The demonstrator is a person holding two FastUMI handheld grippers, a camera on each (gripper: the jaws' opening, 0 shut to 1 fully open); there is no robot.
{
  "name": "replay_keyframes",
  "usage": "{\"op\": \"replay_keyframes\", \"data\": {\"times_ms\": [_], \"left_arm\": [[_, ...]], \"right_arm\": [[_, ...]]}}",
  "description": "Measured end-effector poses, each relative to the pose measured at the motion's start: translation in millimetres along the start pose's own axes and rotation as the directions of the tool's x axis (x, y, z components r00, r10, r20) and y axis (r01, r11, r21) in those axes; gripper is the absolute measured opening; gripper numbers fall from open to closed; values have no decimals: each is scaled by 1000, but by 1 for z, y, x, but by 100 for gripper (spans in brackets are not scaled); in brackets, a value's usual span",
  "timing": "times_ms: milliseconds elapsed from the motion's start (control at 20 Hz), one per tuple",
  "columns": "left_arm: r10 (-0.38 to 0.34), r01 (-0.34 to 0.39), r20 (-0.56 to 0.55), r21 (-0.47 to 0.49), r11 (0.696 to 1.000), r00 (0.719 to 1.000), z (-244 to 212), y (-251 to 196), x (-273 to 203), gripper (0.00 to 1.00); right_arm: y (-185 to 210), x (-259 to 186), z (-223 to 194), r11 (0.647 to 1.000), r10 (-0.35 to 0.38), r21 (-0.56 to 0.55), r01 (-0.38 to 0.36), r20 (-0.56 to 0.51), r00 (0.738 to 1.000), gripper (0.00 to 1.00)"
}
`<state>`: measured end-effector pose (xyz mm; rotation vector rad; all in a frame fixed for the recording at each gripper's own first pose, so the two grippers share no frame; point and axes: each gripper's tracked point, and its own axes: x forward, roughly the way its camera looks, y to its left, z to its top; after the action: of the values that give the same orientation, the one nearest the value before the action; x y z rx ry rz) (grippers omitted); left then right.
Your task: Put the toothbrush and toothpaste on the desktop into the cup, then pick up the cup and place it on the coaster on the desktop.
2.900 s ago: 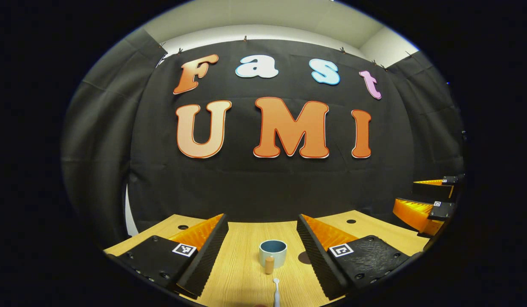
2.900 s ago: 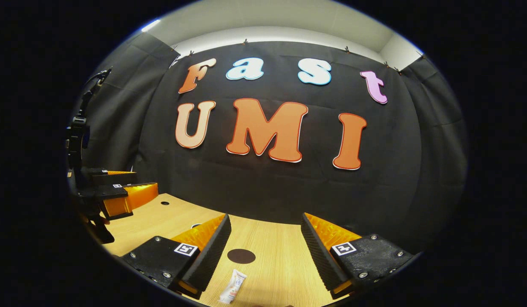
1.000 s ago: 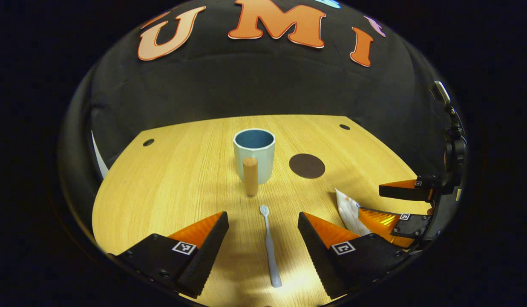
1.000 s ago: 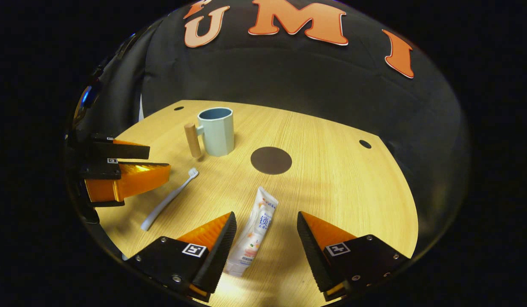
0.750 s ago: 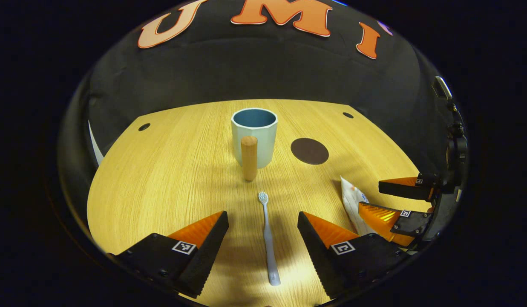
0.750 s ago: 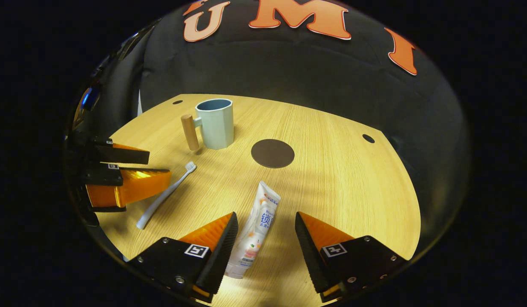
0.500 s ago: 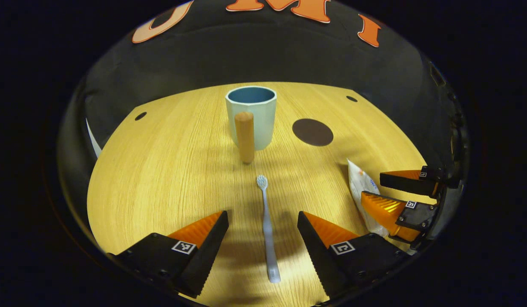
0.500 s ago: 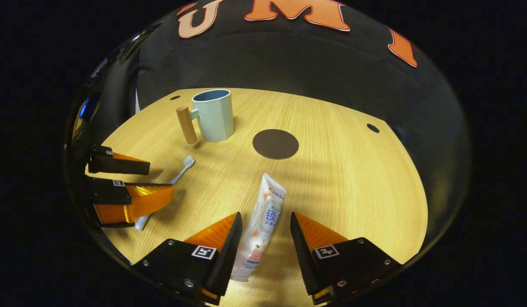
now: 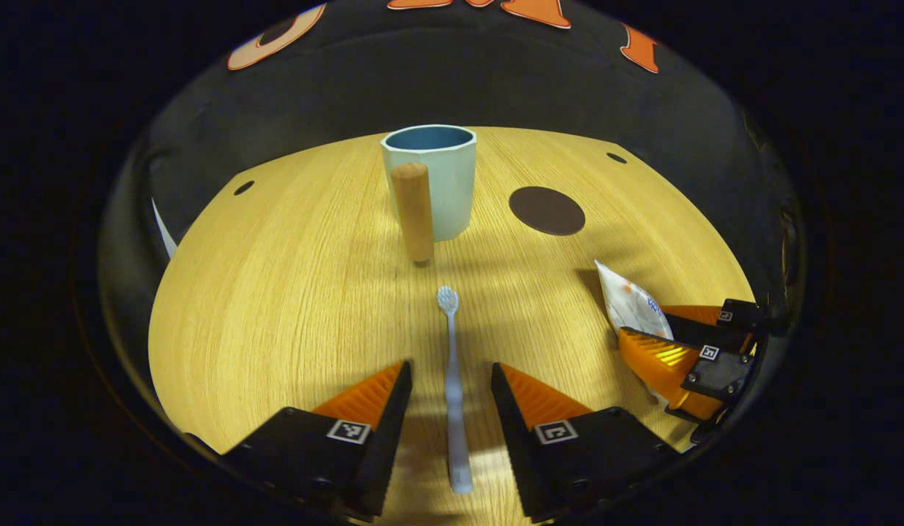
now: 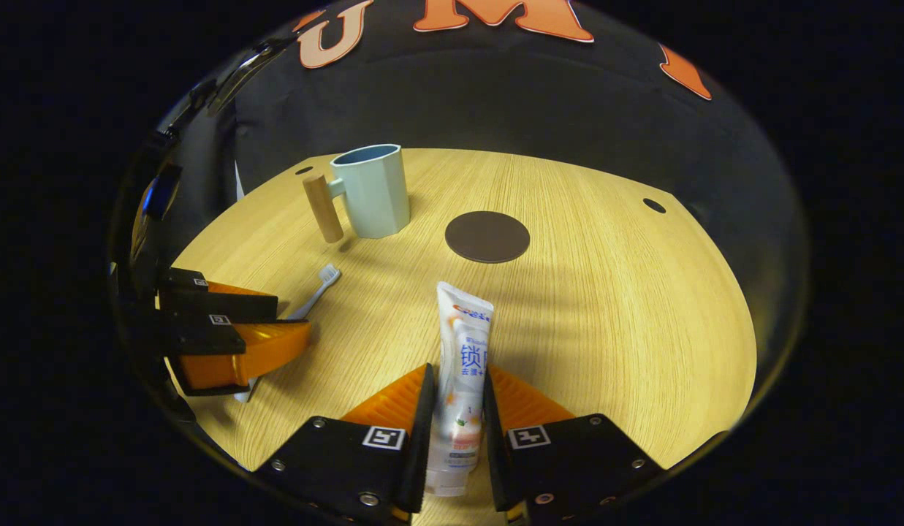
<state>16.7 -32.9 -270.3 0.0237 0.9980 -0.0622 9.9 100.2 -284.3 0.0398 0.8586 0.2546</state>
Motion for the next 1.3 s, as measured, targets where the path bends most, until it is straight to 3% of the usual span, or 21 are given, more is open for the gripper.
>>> {"op": "replay_keyframes", "data": {"times_ms": [50, 100, 150, 200, 350, 500, 800, 1100, 1300], "left_arm": [[2, -2, 1, -9, 1000, 1000, -1, 0, 1, 48], [-11, 11, 7, -11, 1000, 1000, 1, -2, -2, 40], [-25, 25, 19, -16, 1000, 1000, 4, -3, -2, 22], [-37, 38, 30, -23, 999, 999, 6, -4, -3, 12], [-80, 84, 74, -56, 995, 994, 16, -7, 0, 5], [-115, 122, 98, -72, 990, 989, 16, -12, 3, 3], [-118, 125, 202, -20, 992, 972, 25, -13, 4, 2], [-100, 88, 373, 48, 995, 922, 61, -9, -14, 2], [-122, 90, 506, 88, 992, 854, 90, -9, -41, 3]], "right_arm": [[0, 1, 3, 1000, 1, 1, -1, 4, 1000, 32], [3, 2, 3, 1000, 8, 6, -8, 4, 1000, 27], [3, 3, 4, 1000, 15, 13, -15, 5, 1000, 27], [3, 1, 4, 999, 23, 26, -23, 5, 1000, 27], [3, -2, 6, 996, 48, 73, -48, 9, 999, 17], [8, 1, 4, 992, 75, 102, -75, 0, 997, 8], [10, -5, 13, 987, 119, 104, -122, 34, 992, 6], [7, -25, 49, 990, 106, 79, -119, 152, 983, 7], [4, -52, 84, 992, 102, 50, -119, 260, 960, 6]]}}
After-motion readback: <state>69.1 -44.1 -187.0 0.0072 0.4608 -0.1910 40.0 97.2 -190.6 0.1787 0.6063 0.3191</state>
